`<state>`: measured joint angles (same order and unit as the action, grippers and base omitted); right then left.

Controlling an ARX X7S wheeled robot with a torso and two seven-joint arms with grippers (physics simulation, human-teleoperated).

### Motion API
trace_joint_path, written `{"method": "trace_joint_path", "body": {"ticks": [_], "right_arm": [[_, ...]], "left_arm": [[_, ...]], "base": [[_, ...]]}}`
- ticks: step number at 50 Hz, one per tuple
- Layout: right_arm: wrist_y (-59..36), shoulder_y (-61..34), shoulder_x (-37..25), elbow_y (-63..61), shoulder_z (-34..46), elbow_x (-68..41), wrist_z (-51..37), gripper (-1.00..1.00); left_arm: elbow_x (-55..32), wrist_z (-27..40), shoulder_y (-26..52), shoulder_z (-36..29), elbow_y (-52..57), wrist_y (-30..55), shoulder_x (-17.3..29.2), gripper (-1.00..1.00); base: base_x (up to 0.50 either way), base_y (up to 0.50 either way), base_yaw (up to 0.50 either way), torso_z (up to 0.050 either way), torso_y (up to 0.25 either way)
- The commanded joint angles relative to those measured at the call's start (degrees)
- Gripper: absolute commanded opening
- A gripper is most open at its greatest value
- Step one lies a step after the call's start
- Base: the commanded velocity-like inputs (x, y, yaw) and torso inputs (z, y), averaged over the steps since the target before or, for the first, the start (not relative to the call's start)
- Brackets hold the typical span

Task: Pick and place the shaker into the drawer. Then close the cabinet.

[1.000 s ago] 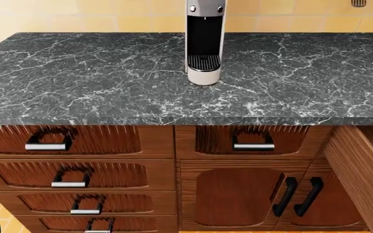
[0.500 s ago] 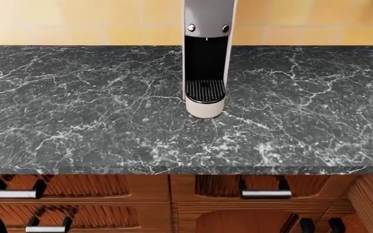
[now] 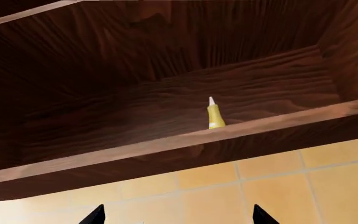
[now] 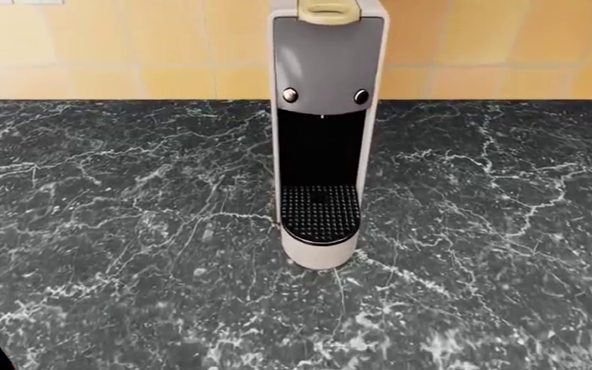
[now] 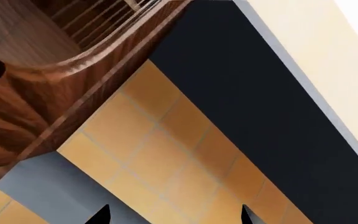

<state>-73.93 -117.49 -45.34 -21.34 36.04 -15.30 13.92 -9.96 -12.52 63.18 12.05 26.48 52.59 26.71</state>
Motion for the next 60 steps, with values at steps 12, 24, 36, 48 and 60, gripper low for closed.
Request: {"method": "trace_joint_path", "body": {"ticks": [12,24,36,48,60], "right_arm": [[-0.50,0.09,1.09,0.07,-0.83,0.11,-0.01,1.00],[-1.52,-1.07,1.65,-0.03,-1.21,0.53,-0.66,1.00],[4.45,-16.11,7.95,4.54,7.78,6.28,1.60,1.00],[34.28,-17.46,34.95,43.19,-2.77,26.43,19.25,1.00],[57.38,-17.51,45.34,74.22,8.22,12.38,21.71,1.00]], "left_arm": [[-1.08,-0.07,-1.63,1.67,0.39,-0.21,-0.15,1.00],[-1.43,0.07,-2.00,1.84,0.85,0.13,-0.26,1.00],[-2.31,0.56,-10.45,5.60,5.26,0.57,-2.23,1.00],[-3.24,0.63,-30.95,15.42,10.51,-3.37,-8.83,1.00],[-2.87,-0.10,-42.64,21.50,8.35,-10.47,-13.02,1.00]], "base": [[0.50,-0.04,0.00,0.000,0.001],[0.00,0.00,0.00,0.000,0.001],[0.00,0.00,0.00,0.000,0.000],[0.00,0.00,0.00,0.000,0.001],[0.00,0.00,0.01,0.000,0.001]]}}
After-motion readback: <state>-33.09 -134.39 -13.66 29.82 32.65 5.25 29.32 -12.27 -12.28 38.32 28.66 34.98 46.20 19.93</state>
